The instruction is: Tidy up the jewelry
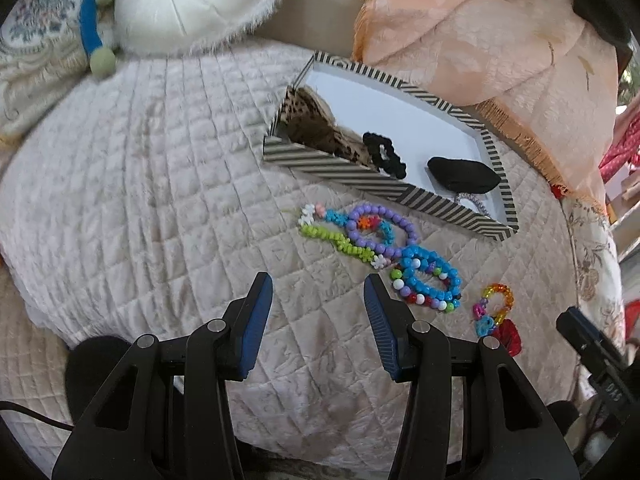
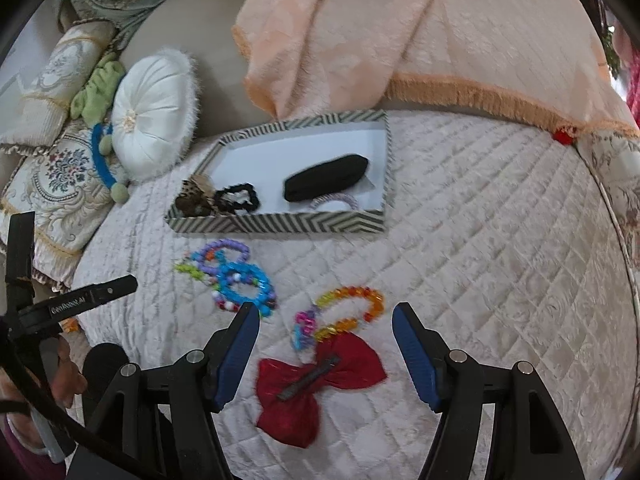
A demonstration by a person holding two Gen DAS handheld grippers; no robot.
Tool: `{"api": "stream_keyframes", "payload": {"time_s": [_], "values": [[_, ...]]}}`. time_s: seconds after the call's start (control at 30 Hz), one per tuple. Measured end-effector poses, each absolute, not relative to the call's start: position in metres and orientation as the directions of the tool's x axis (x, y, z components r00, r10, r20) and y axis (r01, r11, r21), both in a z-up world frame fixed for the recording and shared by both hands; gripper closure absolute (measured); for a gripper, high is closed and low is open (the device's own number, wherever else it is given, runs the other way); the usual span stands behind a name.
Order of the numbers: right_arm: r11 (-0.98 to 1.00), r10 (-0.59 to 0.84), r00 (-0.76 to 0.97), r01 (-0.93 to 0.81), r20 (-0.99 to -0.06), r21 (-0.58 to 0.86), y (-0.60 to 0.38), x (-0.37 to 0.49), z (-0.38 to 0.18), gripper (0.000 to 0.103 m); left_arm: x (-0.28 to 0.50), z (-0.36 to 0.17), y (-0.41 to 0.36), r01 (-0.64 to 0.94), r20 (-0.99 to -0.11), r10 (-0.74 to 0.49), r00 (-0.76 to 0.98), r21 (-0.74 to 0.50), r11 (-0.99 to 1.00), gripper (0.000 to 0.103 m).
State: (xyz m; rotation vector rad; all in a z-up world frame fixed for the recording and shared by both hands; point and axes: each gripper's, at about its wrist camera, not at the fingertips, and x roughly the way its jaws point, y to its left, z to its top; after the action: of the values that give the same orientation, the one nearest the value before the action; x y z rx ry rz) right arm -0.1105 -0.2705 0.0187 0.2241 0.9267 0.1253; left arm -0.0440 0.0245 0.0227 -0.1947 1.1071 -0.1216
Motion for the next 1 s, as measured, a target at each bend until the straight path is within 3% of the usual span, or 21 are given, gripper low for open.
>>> {"api": "stream_keyframes", "payload": {"time_s": [0.27,0.43,0.47,0.53,0.87,1.0], "values": [[0.964,0.206,0.571,0.02,-0.795,0.265,-0.287,-0.109,0.004,0.037,-0.032,0.006,0.023,-0.014,-0.893,-0.205,0.4,-0.23,0.973,0.056],[0.958,0.264,0.56,-0.053,-0.786,0.283,-0.273,-0.098,-0.001,0.037,-0.021,0.001,0.027,-0.053,-0.901,-0.202,0.385,-0.24,0.969,0.056],[0.957,0.269,0.559,-0.067,-0.784,0.281,-0.269,-0.096,-0.002,0.038,-0.019,0.001,0.028,-0.059,-0.902,-0.201,0.382,-0.241,0.969,0.056],[0.954,0.294,0.544,-0.115,-0.785,0.278,-0.256,-0.085,-0.006,0.052,-0.014,-0.002,0.03,-0.075,-0.906,-0.196,0.375,-0.241,0.968,0.056],[0.938,0.342,0.439,-0.217,-0.831,0.271,-0.204,-0.026,-0.048,0.061,0.012,-0.007,0.035,-0.116,-0.916,-0.183,0.357,-0.237,0.964,0.056],[0.931,0.358,0.42,-0.234,-0.834,0.281,-0.2,-0.013,-0.06,0.074,0.02,-0.011,0.037,-0.123,-0.92,-0.181,0.348,-0.236,0.964,0.056]]}}
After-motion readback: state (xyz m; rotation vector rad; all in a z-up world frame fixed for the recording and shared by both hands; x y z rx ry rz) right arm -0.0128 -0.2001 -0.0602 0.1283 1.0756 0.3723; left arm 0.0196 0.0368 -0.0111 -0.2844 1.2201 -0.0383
